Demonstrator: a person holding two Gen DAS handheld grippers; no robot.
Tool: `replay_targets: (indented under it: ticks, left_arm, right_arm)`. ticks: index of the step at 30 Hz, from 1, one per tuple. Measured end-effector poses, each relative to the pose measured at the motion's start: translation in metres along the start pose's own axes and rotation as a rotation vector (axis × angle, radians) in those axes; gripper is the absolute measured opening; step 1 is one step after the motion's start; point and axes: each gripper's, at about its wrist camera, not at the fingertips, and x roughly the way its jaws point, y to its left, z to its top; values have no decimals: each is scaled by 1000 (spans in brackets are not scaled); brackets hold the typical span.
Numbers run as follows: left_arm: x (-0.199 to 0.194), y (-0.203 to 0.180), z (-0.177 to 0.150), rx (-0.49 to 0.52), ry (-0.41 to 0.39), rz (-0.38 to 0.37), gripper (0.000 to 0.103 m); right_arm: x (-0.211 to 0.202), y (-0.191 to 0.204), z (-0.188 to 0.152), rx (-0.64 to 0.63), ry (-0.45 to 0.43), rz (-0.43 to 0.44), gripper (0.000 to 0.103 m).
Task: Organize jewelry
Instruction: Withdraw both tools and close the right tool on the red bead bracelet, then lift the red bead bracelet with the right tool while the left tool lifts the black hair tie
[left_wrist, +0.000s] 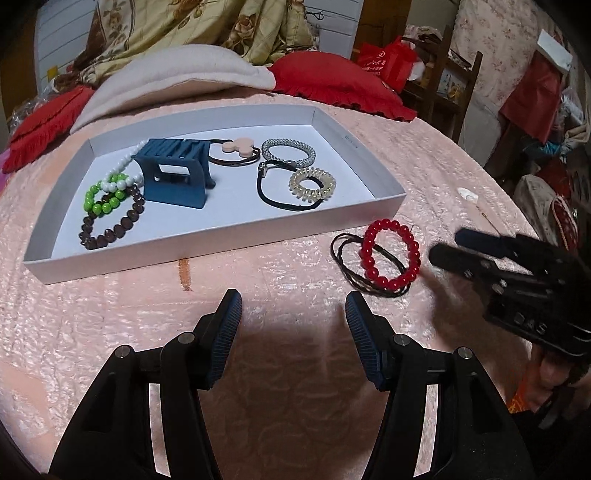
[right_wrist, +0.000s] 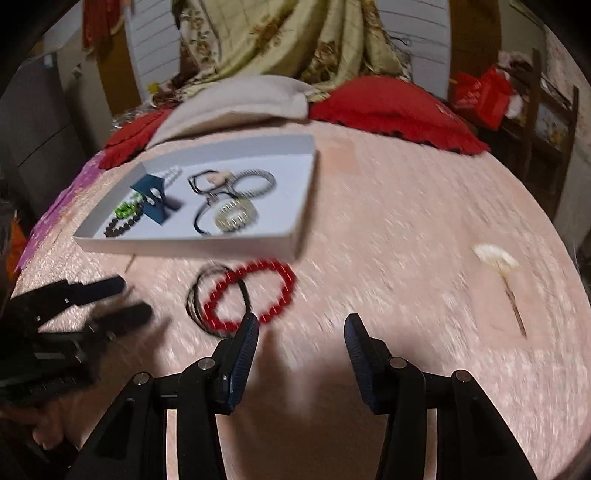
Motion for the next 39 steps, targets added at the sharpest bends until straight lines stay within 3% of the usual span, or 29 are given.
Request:
replay_targets:
  ticks: [5, 7, 12, 14, 15, 16, 19, 24, 30, 33, 35, 36, 37, 39]
  left_arm:
    - [4, 2, 4, -26, -1, -15, 58]
    - [4, 5, 6, -34, 4, -14, 58]
    - [6, 8, 8, -55, 10, -11, 58]
    - [6, 7, 8, -51, 9, -14, 58]
    - [7, 6, 8, -47, 12, -17, 58]
    - [8, 5, 8, -43, 14, -20, 58]
    - [8, 0, 8, -26, 13, -37, 58]
    - [11, -14, 10, 25, 5, -88, 58]
    - [28, -39, 23, 88, 1, -119, 58]
    - [40, -41, 30, 66, 26, -127, 58]
    - [43, -44, 32, 91, 23, -92, 57]
    - [44, -46, 31, 107, 22, -75, 52]
    - [45, -49, 30, 133, 20, -41, 38]
    - [45, -51, 28, 163, 12, 5, 22]
  right_arm:
    - [26, 8, 17, -15, 23, -9, 46]
    - [36, 8, 19, -22, 50, 12, 32]
    - [44, 13, 19, -66, 83, 21, 30]
    - [42, 12, 16, -74, 88, 29, 22]
    - [40, 13, 16, -88, 88, 29, 10]
    - [39, 12, 15, -91, 87, 27, 9]
    - [26, 5, 11, -72, 56, -3, 8]
    - [-10, -14, 9, 20, -40, 20, 8]
    - [2, -26, 3, 61, 40, -19, 8]
    - [-2, -27, 4, 79, 22, 0, 8]
    - [-3, -27, 3, 77, 22, -2, 8]
    - [-1, -26, 3, 75, 28, -1, 8]
    - [0, -26, 2, 72, 33, 0, 8]
    - [2, -24, 3, 64, 40, -7, 8]
